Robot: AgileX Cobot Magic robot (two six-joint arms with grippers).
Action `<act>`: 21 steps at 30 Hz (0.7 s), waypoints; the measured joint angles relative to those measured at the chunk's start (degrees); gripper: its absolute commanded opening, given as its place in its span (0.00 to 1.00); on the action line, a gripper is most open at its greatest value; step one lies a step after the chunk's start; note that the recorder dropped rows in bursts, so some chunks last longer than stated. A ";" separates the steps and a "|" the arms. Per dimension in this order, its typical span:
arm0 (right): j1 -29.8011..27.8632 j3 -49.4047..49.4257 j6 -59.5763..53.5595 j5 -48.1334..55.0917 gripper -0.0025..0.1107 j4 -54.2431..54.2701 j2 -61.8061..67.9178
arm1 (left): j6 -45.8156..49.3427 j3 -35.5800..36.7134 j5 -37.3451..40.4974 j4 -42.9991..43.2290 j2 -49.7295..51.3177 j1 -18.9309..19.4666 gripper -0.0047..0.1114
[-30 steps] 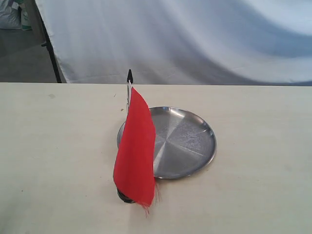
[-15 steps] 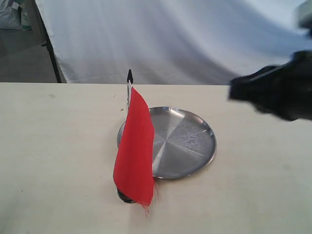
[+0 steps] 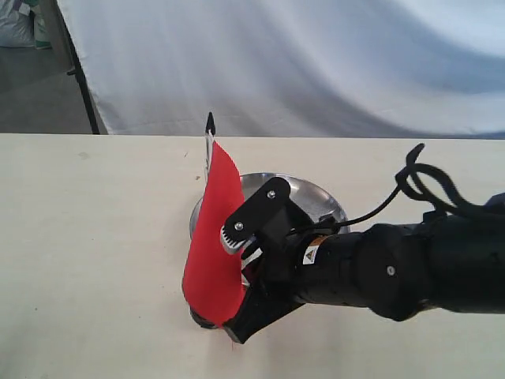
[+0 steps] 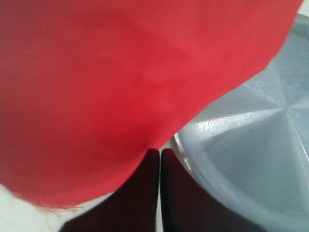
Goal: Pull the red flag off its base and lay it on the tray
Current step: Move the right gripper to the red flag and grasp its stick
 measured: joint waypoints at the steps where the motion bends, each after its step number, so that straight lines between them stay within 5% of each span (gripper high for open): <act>1: 0.00 0.00 0.32 -1.30 0.23 0.42 1.00 | 0.00 0.00 0.00 0.00 0.00 0.00 0.04; 6: 0.00 -0.16 1.64 -5.53 0.76 1.39 4.58 | 0.00 0.00 0.00 0.00 0.00 0.00 0.04; 8: 0.12 -0.83 3.11 -6.53 0.82 1.50 6.03 | 0.00 0.00 0.00 0.00 0.00 0.00 0.04; 21: 4.09 -13.40 4.88 -5.58 0.36 1.76 15.70 | 0.00 0.00 0.00 0.00 0.00 0.00 0.04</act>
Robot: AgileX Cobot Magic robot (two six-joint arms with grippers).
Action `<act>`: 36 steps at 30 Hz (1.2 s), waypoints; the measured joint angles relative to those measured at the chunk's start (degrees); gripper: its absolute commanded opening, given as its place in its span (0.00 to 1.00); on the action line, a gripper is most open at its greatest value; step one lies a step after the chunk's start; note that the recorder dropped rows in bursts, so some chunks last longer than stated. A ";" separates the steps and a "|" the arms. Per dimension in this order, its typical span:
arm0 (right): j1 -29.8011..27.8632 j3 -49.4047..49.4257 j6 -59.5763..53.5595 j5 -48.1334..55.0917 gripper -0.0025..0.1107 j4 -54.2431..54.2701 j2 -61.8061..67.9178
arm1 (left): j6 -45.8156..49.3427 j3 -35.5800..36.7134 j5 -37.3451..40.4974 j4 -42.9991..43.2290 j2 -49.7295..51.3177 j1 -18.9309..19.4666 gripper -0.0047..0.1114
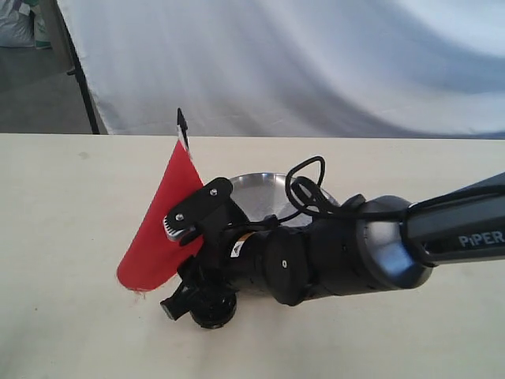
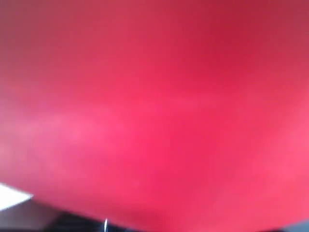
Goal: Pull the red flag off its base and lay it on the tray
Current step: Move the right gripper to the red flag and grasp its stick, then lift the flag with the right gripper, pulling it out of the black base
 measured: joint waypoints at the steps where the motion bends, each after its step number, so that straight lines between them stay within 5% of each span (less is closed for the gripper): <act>1: 0.00 -0.29 0.00 0.26 0.29 0.00 0.11 | 0.00 0.00 0.00 0.00 0.00 0.00 0.04; 5: 0.00 -0.53 0.00 1.65 0.02 0.13 0.20 | 0.00 0.00 0.00 0.00 0.00 0.00 0.04; 19: 0.00 -0.88 0.00 4.61 0.02 0.13 -0.36 | 0.00 0.00 0.00 0.00 0.00 0.00 0.04; 30: 0.05 -0.88 0.46 7.05 0.02 1.66 -13.14 | 0.00 0.00 0.00 0.00 0.00 0.00 0.04; 36: -1.17 -0.38 2.37 -2.00 0.02 10.18 -12.13 | 0.00 0.00 0.00 0.00 0.00 0.00 0.04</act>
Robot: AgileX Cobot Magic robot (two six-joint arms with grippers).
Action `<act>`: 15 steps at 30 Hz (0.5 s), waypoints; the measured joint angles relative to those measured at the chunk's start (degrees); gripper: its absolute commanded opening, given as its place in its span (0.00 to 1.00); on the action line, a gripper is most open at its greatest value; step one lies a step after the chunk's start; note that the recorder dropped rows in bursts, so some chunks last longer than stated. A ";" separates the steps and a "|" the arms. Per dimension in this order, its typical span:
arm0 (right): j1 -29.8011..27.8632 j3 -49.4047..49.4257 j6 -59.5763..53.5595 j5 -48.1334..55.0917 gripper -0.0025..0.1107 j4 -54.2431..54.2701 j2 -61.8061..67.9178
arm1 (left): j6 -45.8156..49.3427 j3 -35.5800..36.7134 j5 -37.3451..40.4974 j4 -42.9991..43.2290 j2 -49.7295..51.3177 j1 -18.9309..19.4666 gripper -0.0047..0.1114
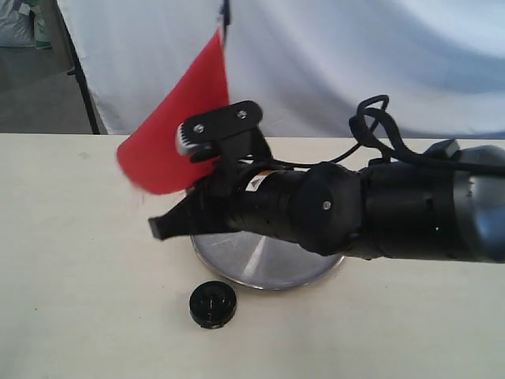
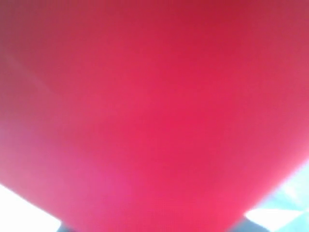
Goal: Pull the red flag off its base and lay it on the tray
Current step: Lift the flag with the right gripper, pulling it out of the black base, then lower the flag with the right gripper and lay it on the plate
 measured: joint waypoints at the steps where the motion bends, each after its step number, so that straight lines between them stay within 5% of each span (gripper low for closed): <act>1: -0.98 0.14 1.04 -2.96 0.02 2.54 0.67 | 0.00 0.00 0.00 0.00 0.00 0.00 0.04; 6: -7.70 0.52 9.14 -8.47 0.02 6.29 5.19 | 0.00 0.00 0.00 0.00 0.00 0.00 0.04; 15: -13.42 -0.75 20.00 0.65 0.02 1.77 13.28 | 0.00 0.00 0.00 0.00 0.00 0.00 0.04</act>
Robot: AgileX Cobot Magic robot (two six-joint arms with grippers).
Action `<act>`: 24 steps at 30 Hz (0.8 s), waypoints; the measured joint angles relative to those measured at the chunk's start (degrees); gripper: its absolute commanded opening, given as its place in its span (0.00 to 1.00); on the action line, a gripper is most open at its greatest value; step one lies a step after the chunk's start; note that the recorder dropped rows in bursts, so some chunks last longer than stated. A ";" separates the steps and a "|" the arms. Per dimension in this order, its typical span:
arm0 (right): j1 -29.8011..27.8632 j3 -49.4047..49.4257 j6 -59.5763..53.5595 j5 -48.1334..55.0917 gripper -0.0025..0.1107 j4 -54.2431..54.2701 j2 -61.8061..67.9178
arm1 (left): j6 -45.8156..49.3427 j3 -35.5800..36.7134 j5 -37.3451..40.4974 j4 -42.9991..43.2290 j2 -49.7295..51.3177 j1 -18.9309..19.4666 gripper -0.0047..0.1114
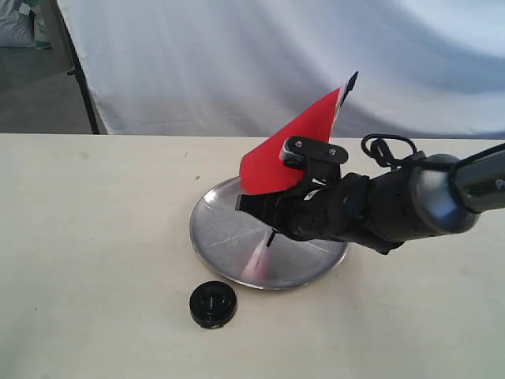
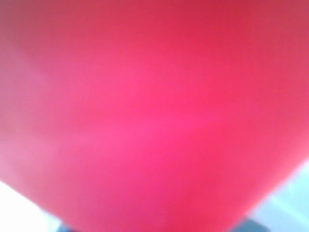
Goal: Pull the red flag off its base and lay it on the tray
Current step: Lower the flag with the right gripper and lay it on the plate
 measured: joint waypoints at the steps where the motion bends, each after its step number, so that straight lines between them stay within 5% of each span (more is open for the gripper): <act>1: 0.00 -0.69 0.25 1.19 0.02 -0.21 1.12 | 0.00 0.00 0.00 0.00 0.00 0.00 0.04; 14: 0.00 -15.07 0.58 15.51 0.02 -0.68 12.52 | 0.00 0.00 0.00 0.00 0.00 0.00 0.04; 16: 0.00 -15.30 0.01 16.20 0.10 -0.68 12.93 | 0.00 0.00 0.00 0.00 0.00 0.00 0.04; 17: -0.11 -15.53 -0.28 16.32 0.25 -0.68 13.05 | 0.00 0.00 0.00 0.00 0.00 0.00 0.04; 20: -0.59 -16.02 -1.47 18.02 0.45 -0.68 13.05 | 0.00 0.00 0.00 0.00 0.00 0.00 0.04; 24: -1.23 -16.39 -2.25 19.47 0.55 -0.68 12.83 | 0.00 0.00 0.00 0.00 0.00 0.00 0.04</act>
